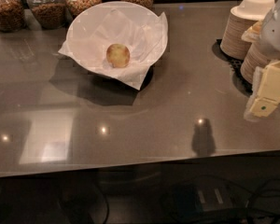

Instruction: Pick apple from white bowl

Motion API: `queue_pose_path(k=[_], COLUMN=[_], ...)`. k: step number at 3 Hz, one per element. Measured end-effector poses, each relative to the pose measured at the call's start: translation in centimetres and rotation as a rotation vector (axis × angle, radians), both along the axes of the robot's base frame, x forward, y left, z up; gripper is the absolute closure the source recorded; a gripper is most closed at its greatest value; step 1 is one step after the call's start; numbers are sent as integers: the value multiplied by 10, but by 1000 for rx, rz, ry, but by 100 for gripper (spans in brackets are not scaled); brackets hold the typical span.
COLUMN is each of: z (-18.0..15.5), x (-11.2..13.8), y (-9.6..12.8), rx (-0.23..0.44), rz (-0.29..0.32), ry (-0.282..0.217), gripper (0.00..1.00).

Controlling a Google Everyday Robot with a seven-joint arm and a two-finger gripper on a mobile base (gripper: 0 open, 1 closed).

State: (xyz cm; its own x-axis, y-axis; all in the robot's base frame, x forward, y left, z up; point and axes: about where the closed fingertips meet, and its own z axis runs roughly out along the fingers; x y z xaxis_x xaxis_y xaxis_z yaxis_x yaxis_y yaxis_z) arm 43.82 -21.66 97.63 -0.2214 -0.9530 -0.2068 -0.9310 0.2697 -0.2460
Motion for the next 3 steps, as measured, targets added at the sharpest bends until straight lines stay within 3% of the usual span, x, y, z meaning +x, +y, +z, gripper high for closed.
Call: queue_pose_path(k=[2, 3], z=[2, 1], x=[3, 13], y=[3, 16], rx=[14, 74], rz=[3, 21], ry=[-14, -42], gripper=[0, 0])
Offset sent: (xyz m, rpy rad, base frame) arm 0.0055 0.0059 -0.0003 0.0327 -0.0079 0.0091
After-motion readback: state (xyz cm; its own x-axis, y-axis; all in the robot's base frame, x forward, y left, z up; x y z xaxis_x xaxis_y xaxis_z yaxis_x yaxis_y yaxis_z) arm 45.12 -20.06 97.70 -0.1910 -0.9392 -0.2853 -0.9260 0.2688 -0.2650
